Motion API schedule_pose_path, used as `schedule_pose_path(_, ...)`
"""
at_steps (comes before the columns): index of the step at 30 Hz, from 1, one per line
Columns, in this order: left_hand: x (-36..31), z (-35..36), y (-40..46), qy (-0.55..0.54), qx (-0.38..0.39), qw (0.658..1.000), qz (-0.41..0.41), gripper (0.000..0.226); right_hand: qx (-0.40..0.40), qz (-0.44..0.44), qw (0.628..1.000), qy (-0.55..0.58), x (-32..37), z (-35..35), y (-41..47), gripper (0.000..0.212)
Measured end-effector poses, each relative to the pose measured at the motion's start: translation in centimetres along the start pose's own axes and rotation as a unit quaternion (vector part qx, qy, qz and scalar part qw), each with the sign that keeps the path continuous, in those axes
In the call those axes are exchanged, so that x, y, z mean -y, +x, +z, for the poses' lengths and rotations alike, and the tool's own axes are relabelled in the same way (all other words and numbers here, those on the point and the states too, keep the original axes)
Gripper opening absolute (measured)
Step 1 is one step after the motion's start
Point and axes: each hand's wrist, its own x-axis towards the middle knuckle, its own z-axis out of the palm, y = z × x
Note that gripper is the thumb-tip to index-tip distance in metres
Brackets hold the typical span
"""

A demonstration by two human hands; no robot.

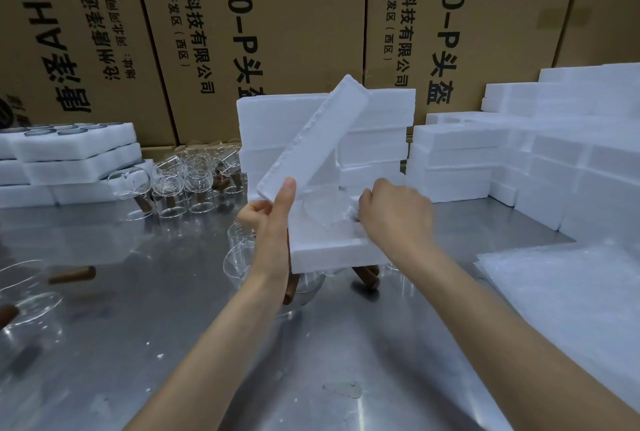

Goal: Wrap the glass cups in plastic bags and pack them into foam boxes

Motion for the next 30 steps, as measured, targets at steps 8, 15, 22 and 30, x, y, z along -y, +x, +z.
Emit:
schedule_pose_path(8,0.4,0.0,-0.1,0.001,0.001,1.000,0.021,0.078,0.013,0.160,0.945,0.285,-4.5,-1.1,-0.2,0.028)
schedule_pose_path(15,0.2,-0.2,-0.2,0.039,0.039,0.997,0.059,0.072,0.147,0.223,0.885,0.380,-5.5,-1.4,-1.6,0.054)
schedule_pose_path(22,-0.9,-1.8,-0.9,0.145,0.174,0.962,0.150,0.076,0.106,0.257,0.837,0.471,-6.1,-1.0,-1.3,0.043)
schedule_pose_path(30,-2.0,-2.6,-0.9,0.242,0.249,0.931,0.113,0.110,0.059,0.216,0.764,0.605,-6.1,-1.3,-2.0,0.043)
